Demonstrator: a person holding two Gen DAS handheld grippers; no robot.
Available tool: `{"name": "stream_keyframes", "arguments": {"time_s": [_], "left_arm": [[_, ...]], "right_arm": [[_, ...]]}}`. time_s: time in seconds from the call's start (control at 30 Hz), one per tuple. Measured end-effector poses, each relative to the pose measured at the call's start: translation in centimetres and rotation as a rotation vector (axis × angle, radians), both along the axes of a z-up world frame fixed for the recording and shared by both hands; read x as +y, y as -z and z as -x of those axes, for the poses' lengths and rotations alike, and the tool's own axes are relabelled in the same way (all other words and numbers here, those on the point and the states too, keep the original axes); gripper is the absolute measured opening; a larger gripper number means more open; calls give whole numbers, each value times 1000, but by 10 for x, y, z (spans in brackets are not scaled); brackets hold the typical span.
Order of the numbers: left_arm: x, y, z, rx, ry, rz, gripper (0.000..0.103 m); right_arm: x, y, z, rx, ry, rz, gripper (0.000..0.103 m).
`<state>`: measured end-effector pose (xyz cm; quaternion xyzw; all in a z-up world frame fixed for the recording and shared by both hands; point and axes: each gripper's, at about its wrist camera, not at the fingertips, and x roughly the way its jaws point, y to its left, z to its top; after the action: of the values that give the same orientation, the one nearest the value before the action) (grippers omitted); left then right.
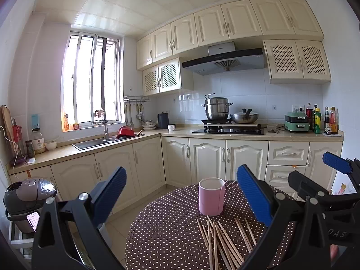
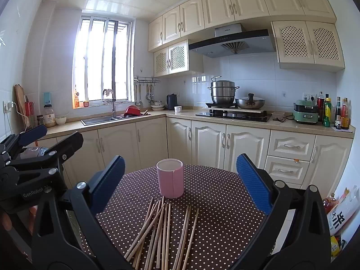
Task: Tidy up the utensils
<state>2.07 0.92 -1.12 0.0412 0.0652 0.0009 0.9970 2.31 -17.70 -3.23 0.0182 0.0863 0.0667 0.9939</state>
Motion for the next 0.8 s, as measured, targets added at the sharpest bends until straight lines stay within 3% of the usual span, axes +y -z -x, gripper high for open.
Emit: {"name": "stream_keyframes", "arguments": {"time_s": [0.57, 0.8], "left_arm": [[-5, 20, -28, 87, 9, -4, 97], [6, 50, -67, 261, 55, 31, 97]], "right_arm": [[-8, 16, -26, 84, -13, -15, 97], [-15, 43, -51, 201, -5, -16, 97]]}}
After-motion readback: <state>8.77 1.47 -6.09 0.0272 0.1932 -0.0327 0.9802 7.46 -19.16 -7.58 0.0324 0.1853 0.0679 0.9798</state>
